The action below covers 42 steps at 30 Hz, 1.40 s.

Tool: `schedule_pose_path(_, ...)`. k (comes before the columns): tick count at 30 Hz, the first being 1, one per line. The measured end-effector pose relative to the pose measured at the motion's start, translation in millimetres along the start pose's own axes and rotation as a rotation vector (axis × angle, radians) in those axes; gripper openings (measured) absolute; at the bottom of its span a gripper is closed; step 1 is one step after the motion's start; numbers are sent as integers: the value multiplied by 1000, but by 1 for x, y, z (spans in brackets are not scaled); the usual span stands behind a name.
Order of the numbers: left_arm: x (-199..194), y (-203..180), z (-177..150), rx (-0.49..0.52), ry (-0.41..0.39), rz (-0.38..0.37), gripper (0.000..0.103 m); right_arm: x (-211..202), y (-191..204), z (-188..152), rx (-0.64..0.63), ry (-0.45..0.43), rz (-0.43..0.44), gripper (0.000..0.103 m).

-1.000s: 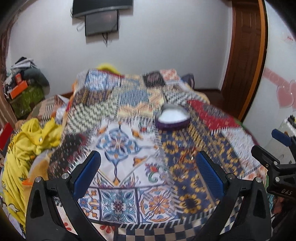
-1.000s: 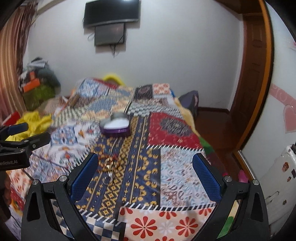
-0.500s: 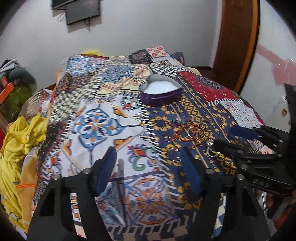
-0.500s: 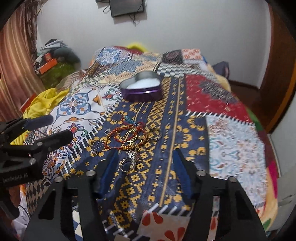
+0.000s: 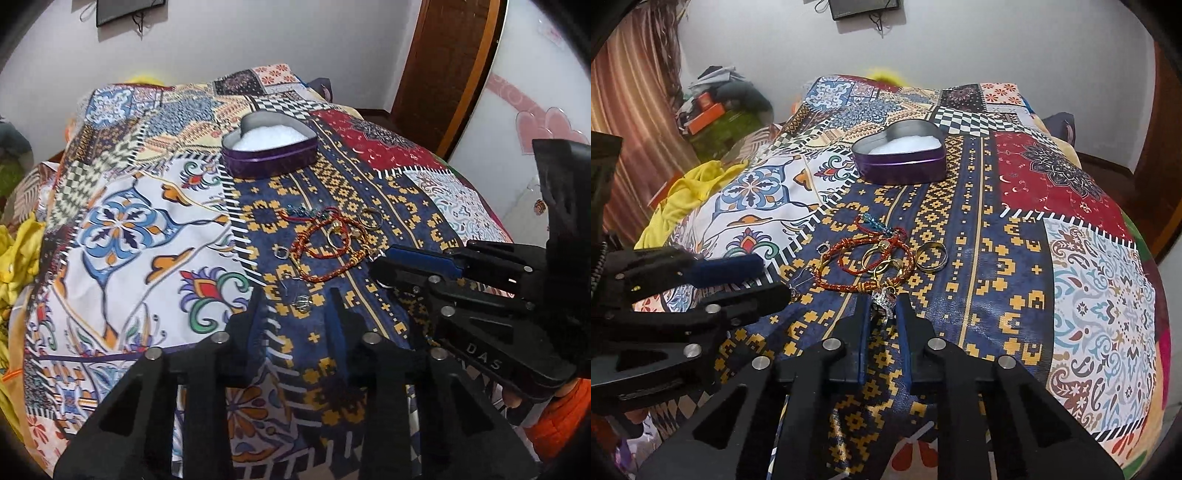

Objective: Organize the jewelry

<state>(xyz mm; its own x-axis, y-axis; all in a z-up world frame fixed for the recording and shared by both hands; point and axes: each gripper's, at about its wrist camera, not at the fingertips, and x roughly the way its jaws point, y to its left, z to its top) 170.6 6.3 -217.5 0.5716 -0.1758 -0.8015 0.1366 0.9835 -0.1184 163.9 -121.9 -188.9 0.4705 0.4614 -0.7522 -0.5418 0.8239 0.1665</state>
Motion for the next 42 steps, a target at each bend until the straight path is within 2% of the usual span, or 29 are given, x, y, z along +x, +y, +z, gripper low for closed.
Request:
schedule_pose_path(5,9,4,0,-33,13,-31,22,-3,-4,-1,7,-6,-5,11)
schedule_pose_path(7,11,4,0,-39,16,-29,11,-5,-5,-1,12,-8,-9,11)
schedule_pose_path(9,12,4,0,-41,16,-27,8,-7,-7,-1,19,-11,-11,11)
schedule_pose_path(17,1,5,-1,-36,-8,-17,8,-22,-8,4,36,-45,-33,11)
schedule_pose_path(34,-66,14,41,-22,-223,34,8,-69,-9,41,52,-215,-77,11)
schedule_pose_path(42,-78,15,66,2,-297,39,8,-76,-5,63,31,-283,-88,11)
